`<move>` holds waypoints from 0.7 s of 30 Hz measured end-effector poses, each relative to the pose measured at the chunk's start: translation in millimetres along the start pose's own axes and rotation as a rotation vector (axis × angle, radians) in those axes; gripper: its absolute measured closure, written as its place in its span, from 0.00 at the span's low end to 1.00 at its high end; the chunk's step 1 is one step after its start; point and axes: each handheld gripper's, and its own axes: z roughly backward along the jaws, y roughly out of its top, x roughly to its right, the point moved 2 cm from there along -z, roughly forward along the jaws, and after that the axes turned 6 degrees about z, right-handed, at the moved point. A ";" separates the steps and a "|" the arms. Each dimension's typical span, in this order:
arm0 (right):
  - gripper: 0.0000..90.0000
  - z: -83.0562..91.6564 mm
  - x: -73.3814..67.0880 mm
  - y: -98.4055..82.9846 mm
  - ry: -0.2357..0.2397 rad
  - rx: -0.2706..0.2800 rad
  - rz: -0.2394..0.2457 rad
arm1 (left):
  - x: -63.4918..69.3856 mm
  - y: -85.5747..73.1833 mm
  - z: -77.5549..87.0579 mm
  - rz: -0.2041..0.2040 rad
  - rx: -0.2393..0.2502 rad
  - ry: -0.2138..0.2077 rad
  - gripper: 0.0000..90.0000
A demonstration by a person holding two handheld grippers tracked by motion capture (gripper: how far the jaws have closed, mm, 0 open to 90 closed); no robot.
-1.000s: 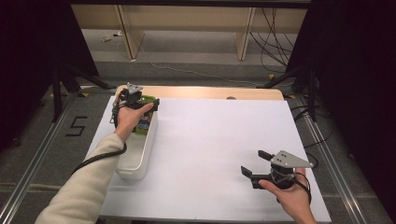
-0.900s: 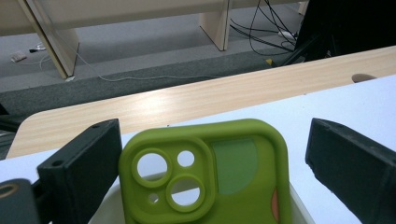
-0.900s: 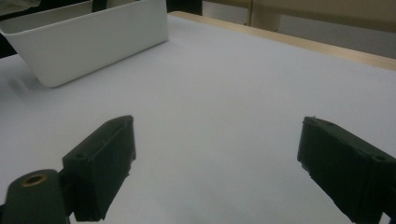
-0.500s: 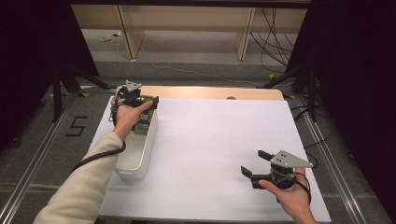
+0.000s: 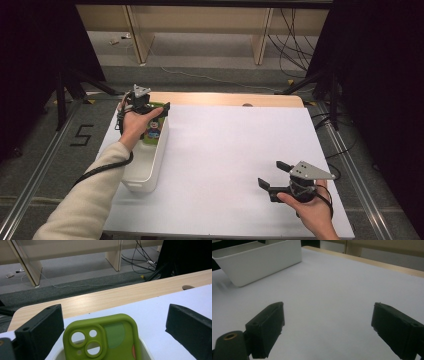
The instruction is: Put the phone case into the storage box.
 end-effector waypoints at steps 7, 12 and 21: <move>0.14 0.1 0.3 -0.1 -0.002 0.000 0.000 | 1.8 0.2 6.0 -0.001 0.007 -0.011 0.02; 0.14 0.3 0.2 0.0 -0.002 0.000 -0.001 | 3.5 1.1 10.8 0.000 0.014 -0.026 0.02; 0.14 0.6 0.2 0.2 -0.004 -0.001 -0.001 | 5.7 3.4 17.4 -0.008 0.019 -0.031 0.02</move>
